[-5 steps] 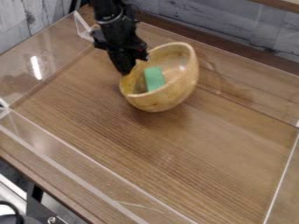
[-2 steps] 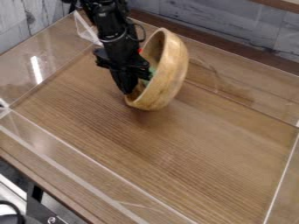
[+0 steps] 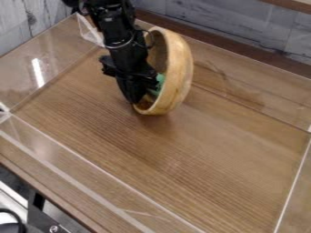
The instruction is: Move the red fruit to the right side of the table
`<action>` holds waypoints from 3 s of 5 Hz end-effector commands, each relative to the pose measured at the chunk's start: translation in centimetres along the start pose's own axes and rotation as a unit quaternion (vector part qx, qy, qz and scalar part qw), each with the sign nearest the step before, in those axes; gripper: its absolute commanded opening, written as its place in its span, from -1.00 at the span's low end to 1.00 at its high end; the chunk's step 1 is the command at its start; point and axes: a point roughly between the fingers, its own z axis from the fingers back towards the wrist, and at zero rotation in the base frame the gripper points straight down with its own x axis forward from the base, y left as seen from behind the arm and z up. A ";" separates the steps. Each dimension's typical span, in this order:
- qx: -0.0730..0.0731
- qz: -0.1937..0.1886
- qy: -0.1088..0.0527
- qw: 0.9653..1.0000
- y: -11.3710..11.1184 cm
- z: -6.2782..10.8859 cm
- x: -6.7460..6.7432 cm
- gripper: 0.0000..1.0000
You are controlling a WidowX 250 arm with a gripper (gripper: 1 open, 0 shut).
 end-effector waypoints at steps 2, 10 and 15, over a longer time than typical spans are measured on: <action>0.007 0.015 -0.064 0.998 -2.4 3.7 1.8 -1.00; -0.061 -0.140 -0.112 0.982 -17.1 10.5 4.3 -1.00; -0.083 -0.198 -0.083 0.973 -22.6 8.9 2.7 -1.00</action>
